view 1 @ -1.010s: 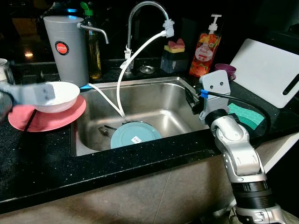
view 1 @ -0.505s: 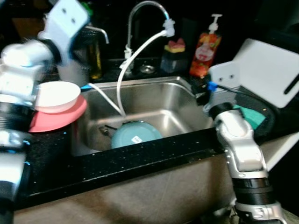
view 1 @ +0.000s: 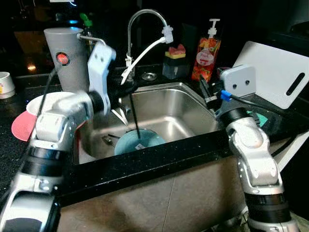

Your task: Kitchen organization

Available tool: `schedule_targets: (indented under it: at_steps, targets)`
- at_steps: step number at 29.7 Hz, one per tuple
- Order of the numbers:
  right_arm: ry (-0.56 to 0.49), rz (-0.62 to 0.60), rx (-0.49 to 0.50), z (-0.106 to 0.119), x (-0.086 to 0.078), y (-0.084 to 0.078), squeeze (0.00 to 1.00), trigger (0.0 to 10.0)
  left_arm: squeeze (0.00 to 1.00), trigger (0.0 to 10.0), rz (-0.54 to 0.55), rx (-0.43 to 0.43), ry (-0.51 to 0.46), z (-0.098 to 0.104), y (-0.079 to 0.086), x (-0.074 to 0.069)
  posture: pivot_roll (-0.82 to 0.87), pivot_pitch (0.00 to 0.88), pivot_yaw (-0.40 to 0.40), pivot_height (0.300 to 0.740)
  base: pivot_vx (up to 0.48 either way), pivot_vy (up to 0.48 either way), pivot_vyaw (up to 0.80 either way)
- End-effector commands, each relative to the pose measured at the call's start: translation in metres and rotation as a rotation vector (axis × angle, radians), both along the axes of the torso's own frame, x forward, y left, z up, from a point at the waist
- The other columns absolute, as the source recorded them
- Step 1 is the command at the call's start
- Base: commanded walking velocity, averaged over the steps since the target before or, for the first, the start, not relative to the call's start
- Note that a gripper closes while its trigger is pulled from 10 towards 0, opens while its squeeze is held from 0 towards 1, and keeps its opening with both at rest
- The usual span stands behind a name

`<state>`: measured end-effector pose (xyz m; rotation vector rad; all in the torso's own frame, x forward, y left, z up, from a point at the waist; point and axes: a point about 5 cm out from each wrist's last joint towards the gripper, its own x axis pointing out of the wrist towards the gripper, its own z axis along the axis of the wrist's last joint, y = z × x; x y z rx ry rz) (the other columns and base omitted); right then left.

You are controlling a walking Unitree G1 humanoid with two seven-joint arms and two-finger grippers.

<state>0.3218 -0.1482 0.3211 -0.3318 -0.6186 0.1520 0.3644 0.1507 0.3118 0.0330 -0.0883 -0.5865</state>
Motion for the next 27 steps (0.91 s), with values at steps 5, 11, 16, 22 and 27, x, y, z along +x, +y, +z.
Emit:
schedule_targets:
  at_steps: [5, 11, 16, 22, 27]
  targets:
    - [-0.019, 0.03, -0.022, 0.001, -0.004, 0.005, 0.0, 10.0, 1.0, 10.0, 0.109, -0.06, 0.129, -0.03, 0.012, -0.002, 0.08, 0.088, -0.015, 0.74, 0.0, 0.0, 0.0]
    - [-0.021, 0.032, -0.013, 0.003, -0.002, 0.004, 0.0, 10.0, 1.0, 10.0, 0.199, -0.203, 0.16, -0.008, 0.03, -0.007, 0.09, 0.087, -0.023, 0.74, 0.0, 0.0, 0.0]
    - [-0.018, 0.038, -0.014, 0.002, -0.001, 0.005, 0.0, 10.0, 1.0, 10.0, 0.259, -0.121, 0.14, 0.013, 0.041, -0.015, 0.09, 0.087, -0.023, 0.74, 0.0, 0.0, 0.0]
    - [-0.015, 0.042, -0.016, 0.002, 0.0, 0.005, 0.0, 10.0, 0.0, 10.0, 0.38, 0.132, 0.035, 0.055, 0.099, -0.034, 0.12, 0.083, -0.023, 0.74, 0.0, 0.0, 0.0]
    - [-0.002, 0.052, -0.01, -0.001, 0.003, 0.004, 0.0, 10.0, 0.0, 10.0, 0.518, 0.285, 0.273, 0.041, 0.156, -0.043, 0.18, 0.089, -0.021, 0.74, 0.0, 0.0, 0.0]
